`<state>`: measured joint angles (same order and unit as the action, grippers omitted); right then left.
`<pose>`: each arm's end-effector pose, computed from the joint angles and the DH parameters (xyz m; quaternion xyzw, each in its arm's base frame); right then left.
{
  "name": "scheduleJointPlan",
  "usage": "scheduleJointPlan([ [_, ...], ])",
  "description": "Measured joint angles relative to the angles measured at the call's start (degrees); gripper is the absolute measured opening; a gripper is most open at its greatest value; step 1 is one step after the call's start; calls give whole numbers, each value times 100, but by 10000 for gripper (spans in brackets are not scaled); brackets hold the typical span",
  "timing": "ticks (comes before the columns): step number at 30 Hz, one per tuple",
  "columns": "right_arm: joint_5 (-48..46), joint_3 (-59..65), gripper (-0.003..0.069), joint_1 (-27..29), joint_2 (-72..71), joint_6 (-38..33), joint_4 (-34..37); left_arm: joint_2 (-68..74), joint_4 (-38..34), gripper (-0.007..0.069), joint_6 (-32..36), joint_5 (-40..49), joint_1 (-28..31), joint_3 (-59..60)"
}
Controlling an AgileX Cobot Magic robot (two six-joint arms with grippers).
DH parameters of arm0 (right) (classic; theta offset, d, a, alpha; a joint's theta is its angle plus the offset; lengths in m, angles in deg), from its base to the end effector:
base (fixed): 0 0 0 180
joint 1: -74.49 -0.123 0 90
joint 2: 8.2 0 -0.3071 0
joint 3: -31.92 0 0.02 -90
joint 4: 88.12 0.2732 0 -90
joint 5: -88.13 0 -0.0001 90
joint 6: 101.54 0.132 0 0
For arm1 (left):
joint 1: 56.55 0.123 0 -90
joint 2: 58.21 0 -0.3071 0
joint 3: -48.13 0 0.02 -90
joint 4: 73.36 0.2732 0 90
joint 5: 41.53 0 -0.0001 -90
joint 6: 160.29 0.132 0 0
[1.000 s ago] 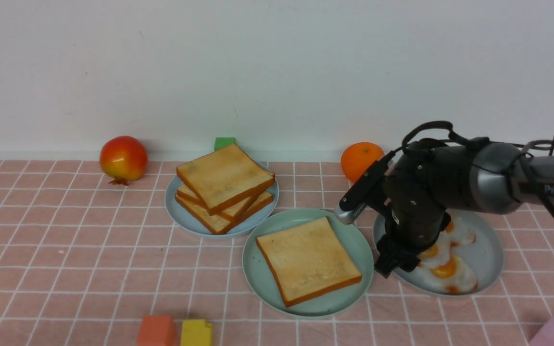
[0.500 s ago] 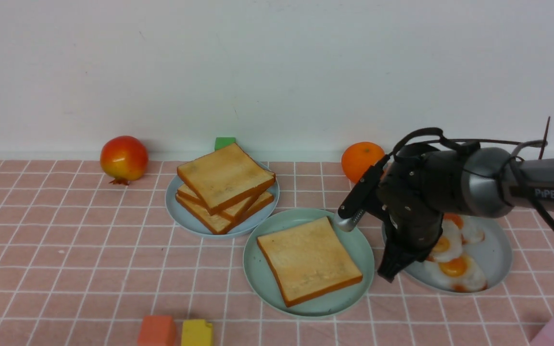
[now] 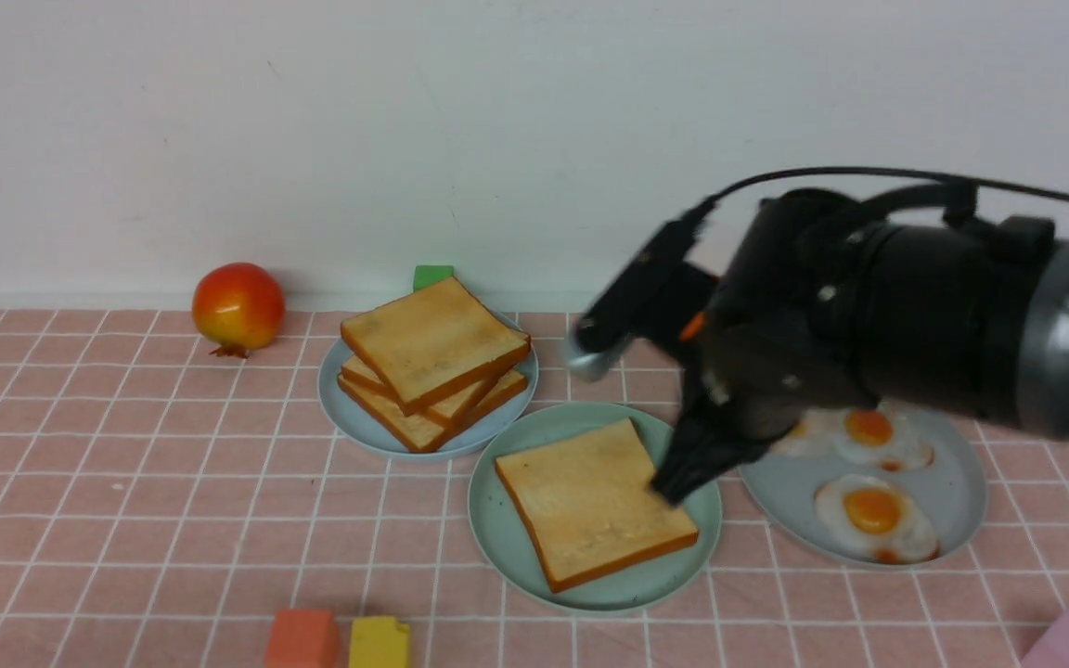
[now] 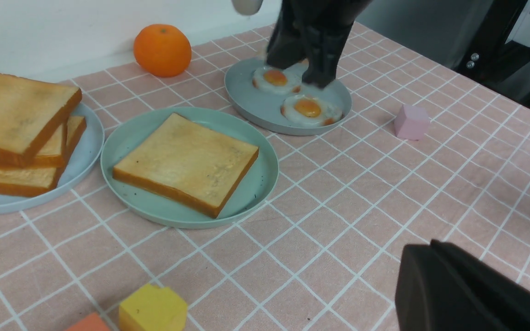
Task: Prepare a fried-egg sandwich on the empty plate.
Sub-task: Use the right arm to place the fried egg on the slice of bread in the middle
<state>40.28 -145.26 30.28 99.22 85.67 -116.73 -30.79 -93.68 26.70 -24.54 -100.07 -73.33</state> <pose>0.3255 0.2512 0.2290 -0.4232 0.8616 -0.1105 0.2576 0.0828 -0.0972 0.2763 0.2382 0.7391 -0.3302 0.5366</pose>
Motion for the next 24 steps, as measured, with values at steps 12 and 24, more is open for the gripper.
scheduleJointPlan([
  [12, 1161, 0, 70, -413, 1012, 697, -185, 0, -14, 12, -2, 0, 0, 0],
  [24, 1896, 0, 78, -413, 1304, 954, -568, 0, -28, 12, -23, 0, 0, 0],
])
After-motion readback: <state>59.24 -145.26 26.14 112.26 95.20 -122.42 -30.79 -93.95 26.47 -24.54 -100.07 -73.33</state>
